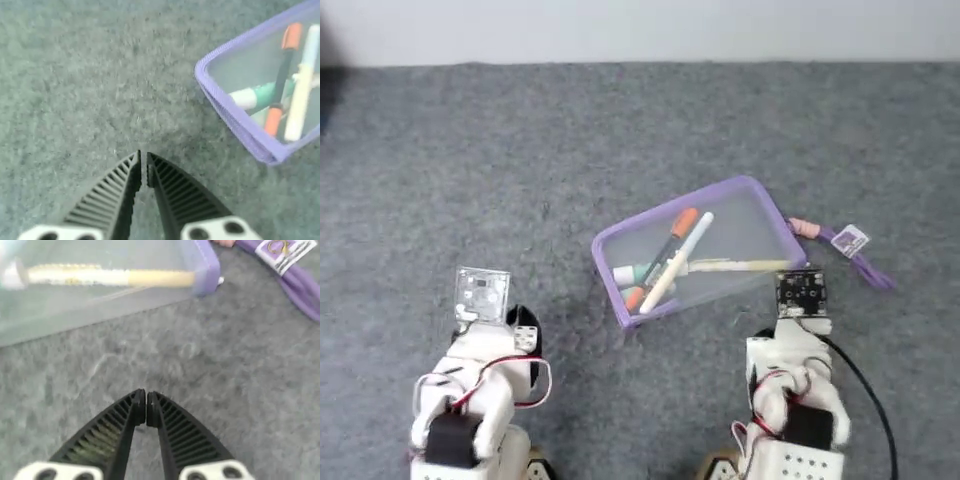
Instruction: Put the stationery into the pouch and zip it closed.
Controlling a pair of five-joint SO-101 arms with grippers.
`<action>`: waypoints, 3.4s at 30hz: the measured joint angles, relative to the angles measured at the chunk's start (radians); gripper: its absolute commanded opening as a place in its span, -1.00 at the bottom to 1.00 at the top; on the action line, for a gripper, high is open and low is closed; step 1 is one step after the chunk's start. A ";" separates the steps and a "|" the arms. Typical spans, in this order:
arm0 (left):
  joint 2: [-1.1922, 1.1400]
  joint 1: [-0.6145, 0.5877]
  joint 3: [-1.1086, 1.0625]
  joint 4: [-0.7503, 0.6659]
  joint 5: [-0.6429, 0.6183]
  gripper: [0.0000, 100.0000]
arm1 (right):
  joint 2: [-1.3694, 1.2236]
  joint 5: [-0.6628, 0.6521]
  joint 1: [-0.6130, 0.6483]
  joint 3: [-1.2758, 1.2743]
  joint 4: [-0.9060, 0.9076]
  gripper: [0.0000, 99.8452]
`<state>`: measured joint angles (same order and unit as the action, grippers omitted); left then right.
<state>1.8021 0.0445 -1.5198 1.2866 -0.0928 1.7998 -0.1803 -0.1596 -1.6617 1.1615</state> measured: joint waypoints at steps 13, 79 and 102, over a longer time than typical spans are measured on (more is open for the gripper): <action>0.003 -0.002 -0.172 -0.023 0.000 -0.95 | 0.000 -0.003 -0.114 -0.003 0.138 -0.98; 0.003 0.000 -0.172 -0.023 0.006 -0.95 | 0.000 -0.006 -0.183 -0.003 0.143 -0.98; 0.003 0.000 -0.172 -0.023 0.006 -0.95 | 0.000 -0.006 -0.183 -0.003 0.143 -0.98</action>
<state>1.8052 0.0445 -1.6916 1.2635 -0.0867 1.7998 -0.1864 -0.3422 -1.6648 1.3042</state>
